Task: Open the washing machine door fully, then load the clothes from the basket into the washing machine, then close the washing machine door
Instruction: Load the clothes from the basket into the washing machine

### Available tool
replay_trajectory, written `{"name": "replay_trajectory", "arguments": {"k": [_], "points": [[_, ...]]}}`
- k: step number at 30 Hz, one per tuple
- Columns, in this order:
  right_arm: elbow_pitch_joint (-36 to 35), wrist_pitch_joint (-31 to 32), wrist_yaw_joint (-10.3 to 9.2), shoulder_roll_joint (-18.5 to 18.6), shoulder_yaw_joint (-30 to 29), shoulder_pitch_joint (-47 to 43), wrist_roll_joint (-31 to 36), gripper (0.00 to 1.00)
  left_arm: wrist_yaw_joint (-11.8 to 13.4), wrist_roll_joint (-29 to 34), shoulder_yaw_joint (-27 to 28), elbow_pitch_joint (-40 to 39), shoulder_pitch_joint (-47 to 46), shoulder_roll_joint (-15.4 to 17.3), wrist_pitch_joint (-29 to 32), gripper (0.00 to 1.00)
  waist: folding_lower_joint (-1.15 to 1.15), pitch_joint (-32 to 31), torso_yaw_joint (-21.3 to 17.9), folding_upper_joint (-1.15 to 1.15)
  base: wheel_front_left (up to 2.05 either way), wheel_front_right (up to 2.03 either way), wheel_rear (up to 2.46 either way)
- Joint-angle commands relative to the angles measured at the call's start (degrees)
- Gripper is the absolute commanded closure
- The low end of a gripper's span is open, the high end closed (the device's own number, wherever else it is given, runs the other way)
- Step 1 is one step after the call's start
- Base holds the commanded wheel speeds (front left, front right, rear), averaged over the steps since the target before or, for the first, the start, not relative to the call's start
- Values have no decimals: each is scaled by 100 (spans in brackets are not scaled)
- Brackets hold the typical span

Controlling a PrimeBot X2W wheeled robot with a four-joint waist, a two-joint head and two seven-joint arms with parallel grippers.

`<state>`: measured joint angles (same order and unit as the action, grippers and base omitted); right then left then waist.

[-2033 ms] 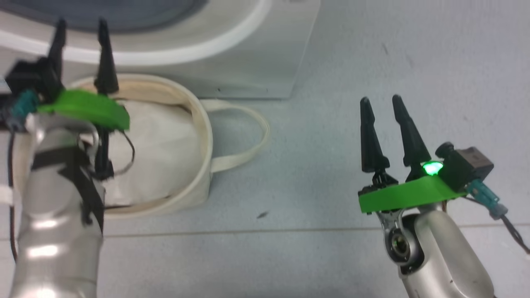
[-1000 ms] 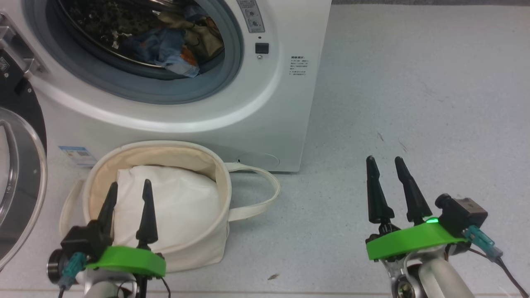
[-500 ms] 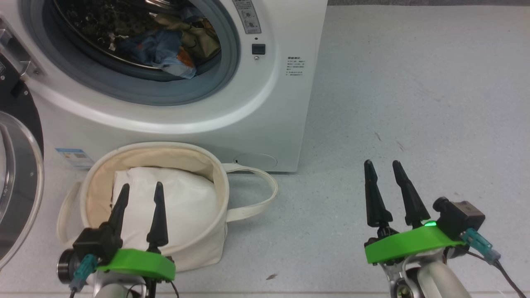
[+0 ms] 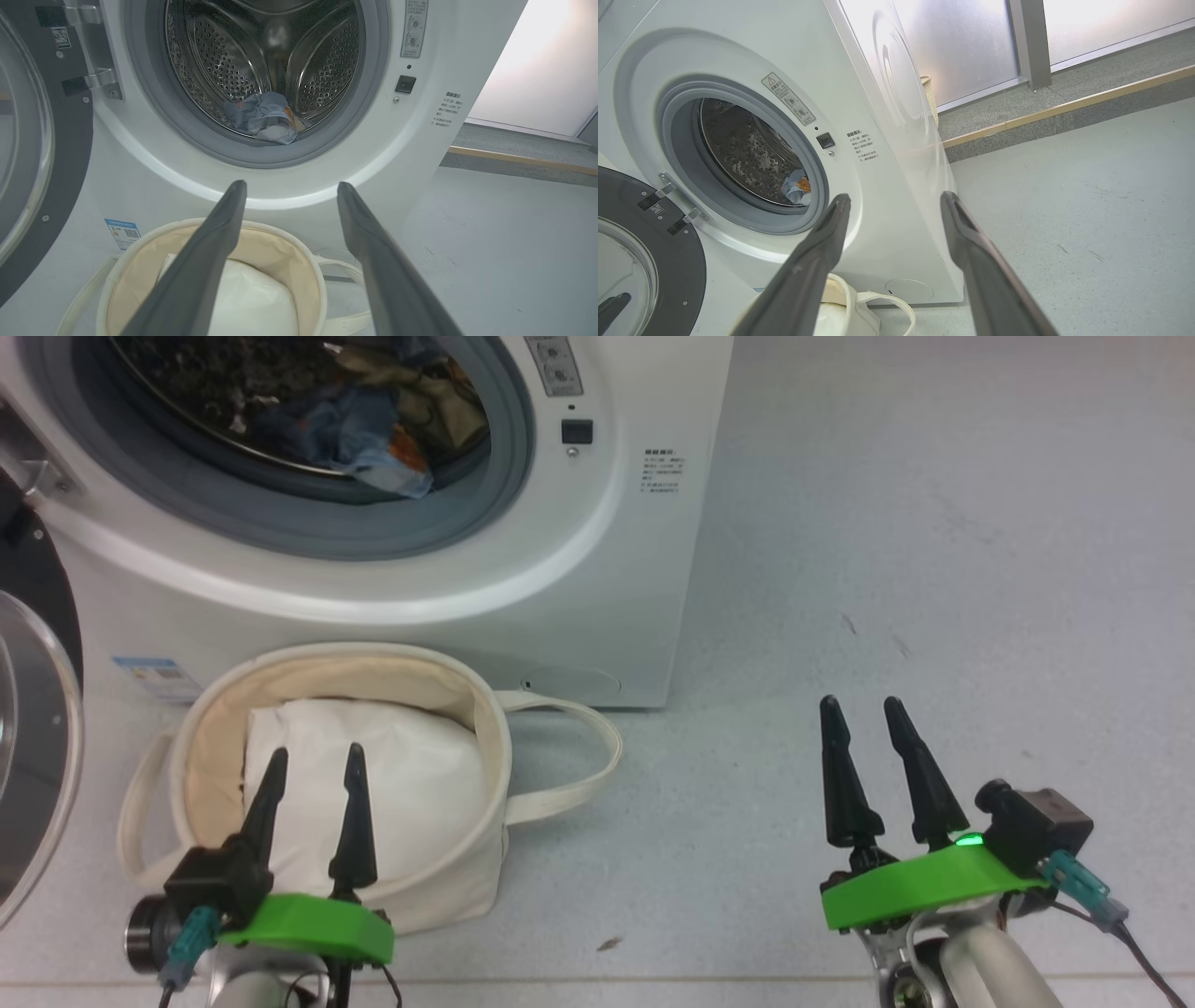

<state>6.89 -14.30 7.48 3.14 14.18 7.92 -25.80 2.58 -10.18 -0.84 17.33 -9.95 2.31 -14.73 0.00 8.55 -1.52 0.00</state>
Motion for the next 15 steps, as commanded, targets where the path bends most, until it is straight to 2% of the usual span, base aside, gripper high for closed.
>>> {"name": "replay_trajectory", "arguments": {"k": [1, 8, 15], "points": [[-209, -70, 1, -26, 150, 169, 15, 0, 26, 129, 213, -194, -272, 57, -27, 0, 0, 123, -20, 0, 0, 0, 0], [-325, -70, 1, -26, 80, 440, 168, 0, -116, 354, 460, 9, -1187, 59, -27, 0, 0, 833, -81, 0, 0, 0, 0], [-449, -70, 1, -26, 35, 786, 261, 0, -426, 288, 739, 523, -2788, 159, -27, 0, 0, 1860, -204, 0, 0, 0, 0]]}}
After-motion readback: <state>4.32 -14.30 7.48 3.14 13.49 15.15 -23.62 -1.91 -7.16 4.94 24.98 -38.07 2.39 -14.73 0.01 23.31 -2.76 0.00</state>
